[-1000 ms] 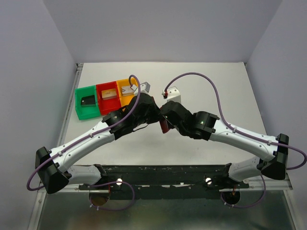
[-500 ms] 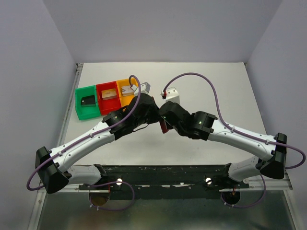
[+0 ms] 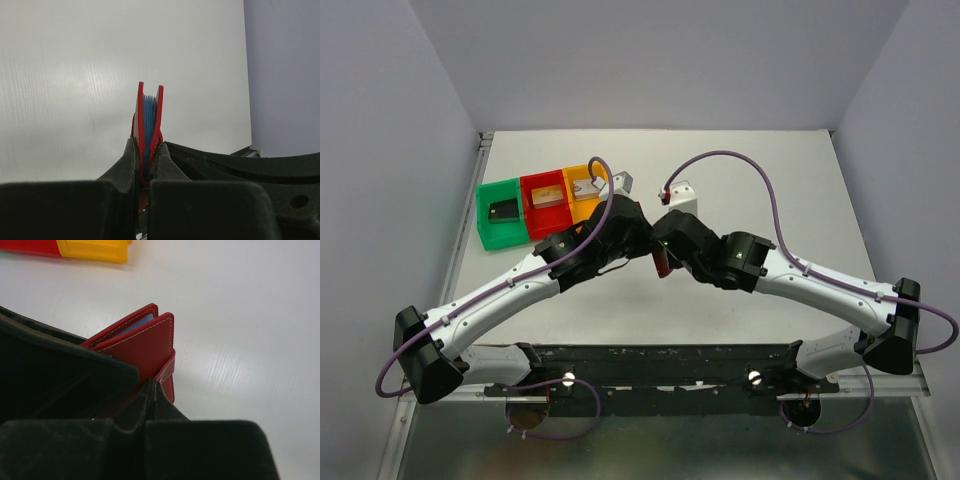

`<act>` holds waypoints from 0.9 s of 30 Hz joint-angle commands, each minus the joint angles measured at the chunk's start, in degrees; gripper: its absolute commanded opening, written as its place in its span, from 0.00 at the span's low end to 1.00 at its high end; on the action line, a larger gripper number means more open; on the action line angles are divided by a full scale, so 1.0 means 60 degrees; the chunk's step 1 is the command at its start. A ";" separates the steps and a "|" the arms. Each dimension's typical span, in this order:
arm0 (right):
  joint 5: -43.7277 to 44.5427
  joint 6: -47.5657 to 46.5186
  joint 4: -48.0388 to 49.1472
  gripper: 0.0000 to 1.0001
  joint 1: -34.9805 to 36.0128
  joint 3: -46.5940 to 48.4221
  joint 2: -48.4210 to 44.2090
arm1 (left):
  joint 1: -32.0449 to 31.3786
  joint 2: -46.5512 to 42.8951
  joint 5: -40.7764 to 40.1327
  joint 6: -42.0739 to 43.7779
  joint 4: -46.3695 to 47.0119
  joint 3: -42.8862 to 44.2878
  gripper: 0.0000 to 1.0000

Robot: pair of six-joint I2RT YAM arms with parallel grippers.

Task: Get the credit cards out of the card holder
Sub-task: Open the card holder.

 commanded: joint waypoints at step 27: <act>0.0219 0.0319 -0.0644 0.02 -0.0477 -0.0711 -0.1091 | -0.0055 -0.0291 -0.0397 0.0738 0.0640 -0.0170 0.00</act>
